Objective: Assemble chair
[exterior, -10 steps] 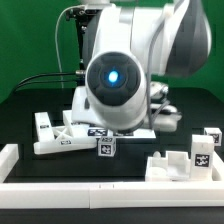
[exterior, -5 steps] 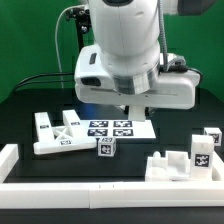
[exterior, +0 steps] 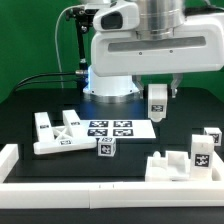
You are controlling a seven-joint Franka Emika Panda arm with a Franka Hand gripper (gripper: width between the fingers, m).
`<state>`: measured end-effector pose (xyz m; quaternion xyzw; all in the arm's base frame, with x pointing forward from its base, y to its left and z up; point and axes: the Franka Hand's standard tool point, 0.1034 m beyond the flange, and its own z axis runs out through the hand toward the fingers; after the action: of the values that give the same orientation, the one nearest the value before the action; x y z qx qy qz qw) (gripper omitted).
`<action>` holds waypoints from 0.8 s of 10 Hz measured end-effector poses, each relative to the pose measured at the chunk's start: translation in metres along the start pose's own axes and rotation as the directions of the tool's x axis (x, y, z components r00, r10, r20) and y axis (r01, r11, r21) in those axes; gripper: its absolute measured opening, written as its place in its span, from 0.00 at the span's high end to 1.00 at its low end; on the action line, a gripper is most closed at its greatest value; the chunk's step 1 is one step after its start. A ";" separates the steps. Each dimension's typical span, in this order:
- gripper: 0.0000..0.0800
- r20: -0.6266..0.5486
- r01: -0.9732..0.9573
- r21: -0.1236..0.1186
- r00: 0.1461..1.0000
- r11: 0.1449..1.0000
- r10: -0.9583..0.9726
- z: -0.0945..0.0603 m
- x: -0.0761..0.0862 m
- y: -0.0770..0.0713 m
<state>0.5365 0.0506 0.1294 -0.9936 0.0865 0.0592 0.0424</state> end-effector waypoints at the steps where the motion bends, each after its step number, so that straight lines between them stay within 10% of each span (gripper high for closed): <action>1: 0.64 -0.070 0.005 0.001 0.998 1.000 -0.005 0.000 0.005 -0.002; 4: 0.64 -0.327 0.013 0.007 0.945 1.000 -0.010 0.002 0.040 0.001; 8: 0.64 -0.632 0.050 -0.053 0.772 0.997 -0.072 -0.011 0.066 0.005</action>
Offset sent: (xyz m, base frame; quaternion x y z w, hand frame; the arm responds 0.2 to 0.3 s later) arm 0.0476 0.0056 -0.0067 0.0726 0.2323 -0.0048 0.9699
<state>0.6014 0.0341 0.1313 -0.9584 0.0625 -0.2785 -0.0037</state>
